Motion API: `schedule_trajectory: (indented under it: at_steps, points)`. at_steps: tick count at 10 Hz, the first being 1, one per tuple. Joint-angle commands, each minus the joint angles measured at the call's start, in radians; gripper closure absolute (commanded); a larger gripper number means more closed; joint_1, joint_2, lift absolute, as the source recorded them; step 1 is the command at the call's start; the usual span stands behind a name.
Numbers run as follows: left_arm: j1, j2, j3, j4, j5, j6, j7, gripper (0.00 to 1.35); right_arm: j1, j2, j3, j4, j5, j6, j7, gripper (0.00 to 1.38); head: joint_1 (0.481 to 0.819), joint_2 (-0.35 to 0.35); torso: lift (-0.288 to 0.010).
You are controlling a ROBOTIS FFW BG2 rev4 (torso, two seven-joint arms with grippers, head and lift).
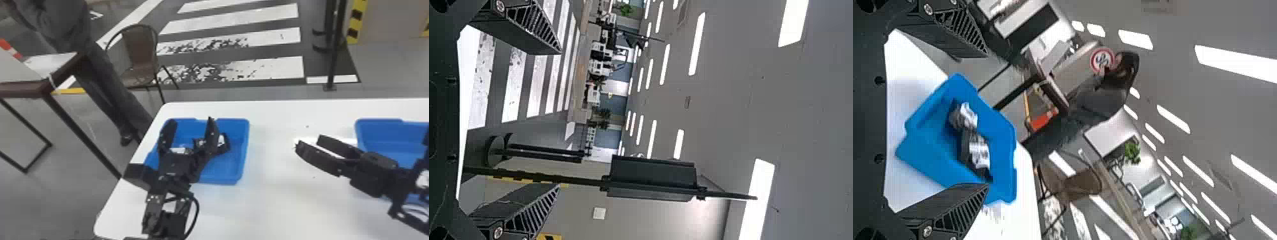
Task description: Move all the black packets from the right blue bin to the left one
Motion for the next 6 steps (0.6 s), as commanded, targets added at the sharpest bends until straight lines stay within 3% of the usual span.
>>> schedule_trajectory:
  at_steps: [1,3,4,6]
  points:
    - [0.134,-0.01,0.023,-0.136,0.055,0.054,-0.006,0.07,-0.022,0.003,-0.098,-0.003,0.114,0.056,-0.012,0.1,0.695,0.29,-0.14]
    - [0.277,-0.021,0.023,-0.273,0.133,0.137,-0.037,0.09,-0.064,0.0,-0.224,-0.005,0.293,0.189,-0.017,0.1,0.695,0.208,-0.14]
    - [0.311,-0.021,0.029,-0.295,0.147,0.147,-0.046,0.09,-0.078,-0.004,-0.279,-0.008,0.371,0.238,-0.017,0.1,0.695,0.182,-0.14]
    - [0.341,-0.023,0.039,-0.332,0.181,0.157,-0.054,0.09,-0.105,-0.012,-0.353,-0.099,0.537,0.383,-0.012,0.1,0.695,0.064,-0.14]
